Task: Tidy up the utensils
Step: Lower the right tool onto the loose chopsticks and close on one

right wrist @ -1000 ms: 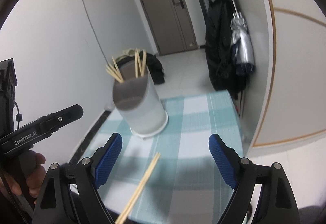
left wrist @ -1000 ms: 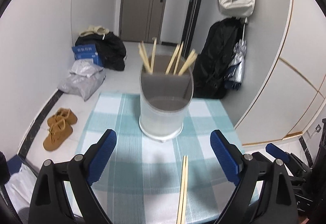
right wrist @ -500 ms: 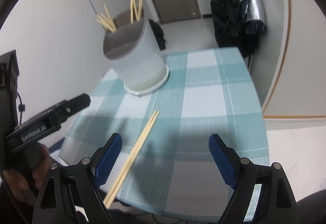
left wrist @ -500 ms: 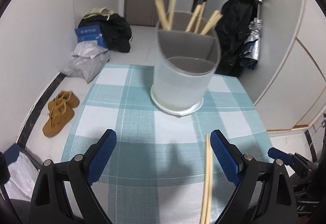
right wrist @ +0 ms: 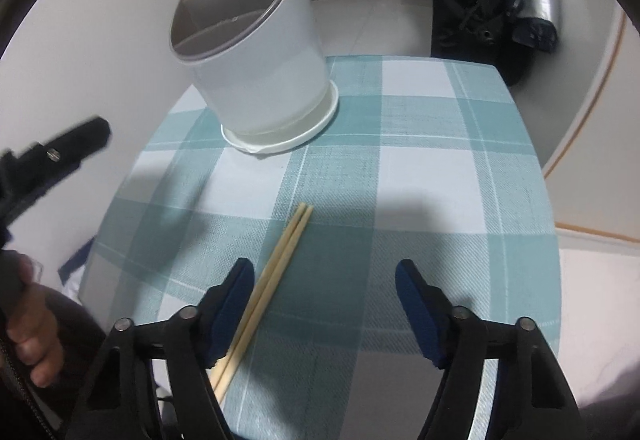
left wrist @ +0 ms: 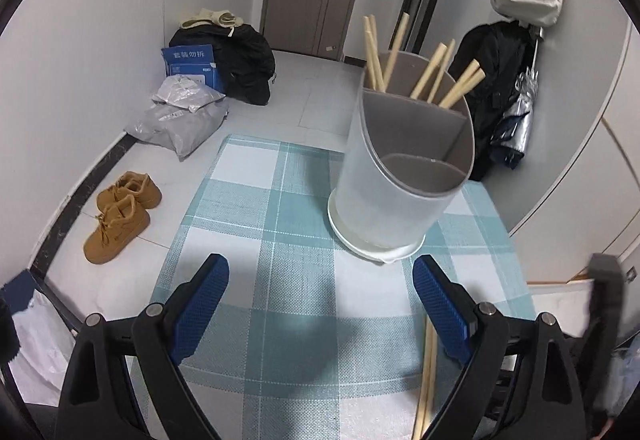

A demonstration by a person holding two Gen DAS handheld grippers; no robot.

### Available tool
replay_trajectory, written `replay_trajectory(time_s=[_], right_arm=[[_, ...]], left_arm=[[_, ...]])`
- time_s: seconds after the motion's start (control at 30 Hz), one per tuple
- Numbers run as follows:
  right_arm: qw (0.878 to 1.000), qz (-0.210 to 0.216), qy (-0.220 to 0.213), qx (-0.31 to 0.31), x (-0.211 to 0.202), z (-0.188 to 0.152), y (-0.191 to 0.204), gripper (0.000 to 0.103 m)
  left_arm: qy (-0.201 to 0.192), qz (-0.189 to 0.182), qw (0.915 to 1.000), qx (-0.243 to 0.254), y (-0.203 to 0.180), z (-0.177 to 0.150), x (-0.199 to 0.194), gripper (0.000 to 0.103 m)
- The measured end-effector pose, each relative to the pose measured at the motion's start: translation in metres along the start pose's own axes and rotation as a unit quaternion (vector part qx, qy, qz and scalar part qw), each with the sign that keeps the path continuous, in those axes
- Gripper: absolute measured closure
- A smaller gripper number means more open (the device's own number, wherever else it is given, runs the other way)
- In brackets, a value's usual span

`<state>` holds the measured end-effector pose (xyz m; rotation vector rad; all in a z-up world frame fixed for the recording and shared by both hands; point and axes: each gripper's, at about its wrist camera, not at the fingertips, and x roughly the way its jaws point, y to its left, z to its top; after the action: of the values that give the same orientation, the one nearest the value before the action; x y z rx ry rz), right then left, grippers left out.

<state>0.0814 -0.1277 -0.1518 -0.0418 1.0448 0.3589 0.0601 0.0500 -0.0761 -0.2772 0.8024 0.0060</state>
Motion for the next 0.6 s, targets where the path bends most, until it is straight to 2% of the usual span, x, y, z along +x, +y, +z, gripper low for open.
replay_trajectory(time_s=[0.07, 0.1, 0.13, 0.27, 0.37, 0.6], right_arm=[[1.000, -0.012, 0.014, -0.013, 0.008, 0.002, 0.006, 0.047], [1.000, -0.015, 0.021, -0.016, 0.011, 0.002, 0.008, 0.056], [0.999, -0.015, 0.026, -0.018, 0.014, 0.002, 0.010, 0.060], [0.999, -0.029, 0.027, -0.031, 0.017, 0.000, 0.020, 0.061], [0.998, -0.029, 0.035, -0.047, 0.017, -0.001, 0.028, 0.071], [0.997, -0.031, 0.047, -0.045, 0.014, -0.004, 0.032, 0.073]], left_arm=[[0.000, 0.006, 1.0000, -0.006, 0.005, 0.003, -0.002, 0.013], [-0.005, 0.013, 0.9999, -0.008, 0.008, 0.005, -0.003, 0.013], [-0.015, 0.020, 0.9996, -0.011, 0.011, 0.007, -0.007, 0.013], [-0.041, 0.048, 0.9979, -0.015, 0.021, 0.012, -0.017, 0.013], [-0.029, 0.040, 0.9983, -0.029, 0.026, 0.012, -0.013, 0.012], [-0.016, 0.034, 0.9981, -0.050, 0.033, 0.013, -0.010, 0.013]])
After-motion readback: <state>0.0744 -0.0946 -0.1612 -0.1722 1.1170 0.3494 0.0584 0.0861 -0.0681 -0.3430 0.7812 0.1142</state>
